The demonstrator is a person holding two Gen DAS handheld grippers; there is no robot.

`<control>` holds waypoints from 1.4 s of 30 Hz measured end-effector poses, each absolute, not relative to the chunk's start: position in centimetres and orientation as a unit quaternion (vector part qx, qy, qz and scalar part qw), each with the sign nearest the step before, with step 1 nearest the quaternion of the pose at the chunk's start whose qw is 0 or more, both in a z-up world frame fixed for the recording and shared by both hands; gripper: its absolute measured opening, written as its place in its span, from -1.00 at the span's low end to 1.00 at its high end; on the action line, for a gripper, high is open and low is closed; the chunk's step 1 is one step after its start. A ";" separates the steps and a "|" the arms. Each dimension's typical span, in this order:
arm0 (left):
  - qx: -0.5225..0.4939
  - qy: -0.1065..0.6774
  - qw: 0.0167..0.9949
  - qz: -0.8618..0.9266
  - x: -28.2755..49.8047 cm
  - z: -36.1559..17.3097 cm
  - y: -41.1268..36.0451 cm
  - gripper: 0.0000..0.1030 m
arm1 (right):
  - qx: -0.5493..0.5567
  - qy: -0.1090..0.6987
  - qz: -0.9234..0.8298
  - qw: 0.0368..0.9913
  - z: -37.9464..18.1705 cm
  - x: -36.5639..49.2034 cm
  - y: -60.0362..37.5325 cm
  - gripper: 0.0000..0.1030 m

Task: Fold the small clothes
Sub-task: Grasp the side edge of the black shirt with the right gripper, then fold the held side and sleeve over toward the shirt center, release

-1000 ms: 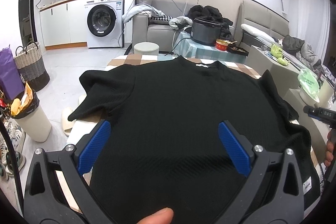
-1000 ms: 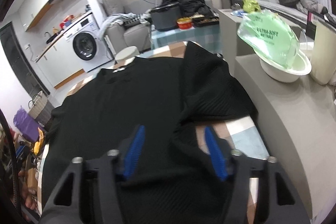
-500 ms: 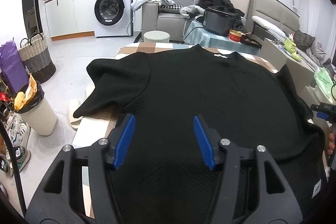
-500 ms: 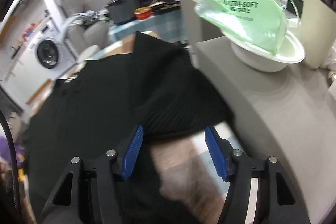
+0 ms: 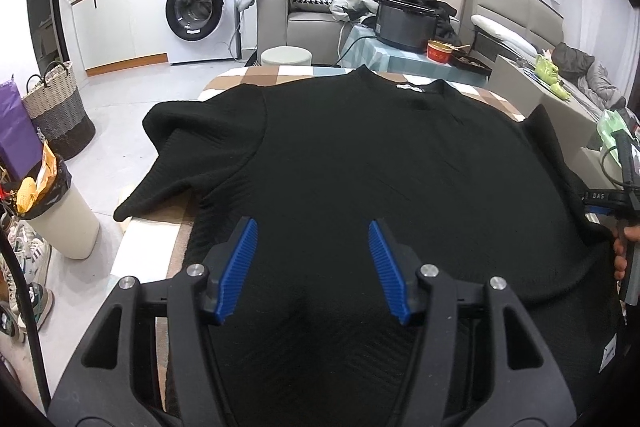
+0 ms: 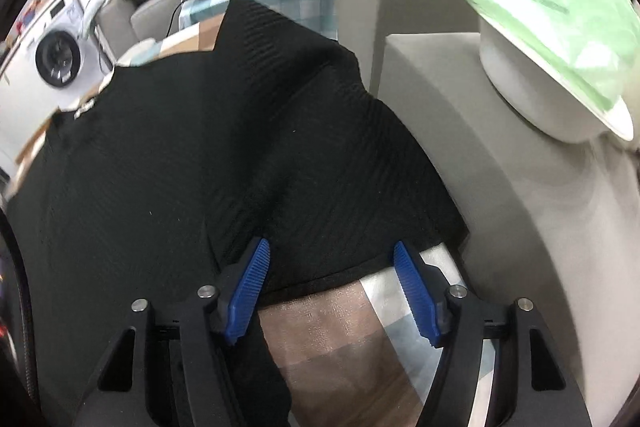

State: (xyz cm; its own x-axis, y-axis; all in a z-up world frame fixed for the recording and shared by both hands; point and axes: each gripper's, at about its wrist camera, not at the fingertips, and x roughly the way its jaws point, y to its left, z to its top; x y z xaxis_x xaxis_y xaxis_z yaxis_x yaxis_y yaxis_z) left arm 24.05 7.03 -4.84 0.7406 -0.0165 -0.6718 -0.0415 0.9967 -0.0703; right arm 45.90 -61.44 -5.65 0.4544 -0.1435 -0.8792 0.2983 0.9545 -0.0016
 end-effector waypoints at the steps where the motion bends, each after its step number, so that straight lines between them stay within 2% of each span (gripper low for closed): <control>1: -0.040 0.361 0.932 0.006 24.1 -5.0 7.0 0.08 | 0.068 0.504 -0.131 0.851 -5.7 45.8 -61.3 0.14; 2: -0.040 0.362 0.931 0.005 24.2 -5.1 7.0 0.08 | 0.061 0.498 -0.123 0.856 -5.8 45.7 -61.0 -0.17; 3: -0.041 0.363 0.931 0.004 24.2 -5.2 6.8 0.08 | 0.056 0.494 -0.116 0.860 -5.7 45.7 -60.8 -0.67; 4: -0.042 0.363 0.931 0.001 24.2 -5.4 6.8 0.08 | 0.053 0.493 -0.119 0.861 -5.6 45.7 -60.8 -0.82; 10: -0.042 0.364 0.930 -0.004 24.0 -5.5 6.2 0.08 | 0.016 0.443 -0.118 0.889 -2.9 44.2 -59.6 -0.84; 16: -0.036 0.362 0.931 -0.014 23.4 -5.0 5.2 0.08 | -0.046 0.319 0.032 0.946 3.2 42.7 -53.2 -0.83; 17: -0.035 0.363 0.931 -0.016 23.3 -4.9 5.0 0.08 | -0.054 0.323 0.093 0.940 3.3 42.5 -51.5 -0.79; 19: -0.030 0.362 0.931 -0.021 23.1 -4.8 4.4 0.08 | -0.060 0.382 0.174 0.905 2.1 42.6 -49.2 -0.75; 20: -0.029 0.362 0.931 -0.022 23.1 -4.8 4.2 0.09 | -0.055 0.396 0.191 0.897 1.5 42.2 -48.9 -0.71; 22: -0.027 0.364 0.931 -0.025 22.9 -5.0 3.9 0.10 | -0.036 0.403 0.196 0.893 0.8 40.9 -49.9 -0.50; 23: -0.027 0.365 0.930 -0.026 22.9 -5.1 3.9 0.10 | -0.023 0.404 0.178 0.897 0.6 40.8 -50.9 -0.22; 24: -0.029 0.368 0.929 -0.025 22.9 -5.2 3.8 0.10 | -0.011 0.404 0.150 0.902 0.5 40.6 -52.1 -0.01; 27: -0.032 0.372 0.927 -0.029 22.9 -5.5 3.9 0.10 | 0.026 0.401 0.060 0.914 0.3 40.2 -55.7 0.03; 33: -0.036 0.374 0.926 -0.029 23.1 -5.6 4.1 0.10 | 0.177 0.450 0.025 0.875 -2.3 42.8 -61.2 0.15; 40: -0.038 0.376 0.925 -0.017 23.7 -5.9 5.4 0.10 | 0.261 0.470 0.031 0.843 -3.9 46.7 -60.9 0.12; 42: -0.041 0.379 0.925 -0.013 23.7 -6.0 5.8 0.10 | 0.269 0.458 0.015 0.847 -3.9 47.6 -60.5 -0.58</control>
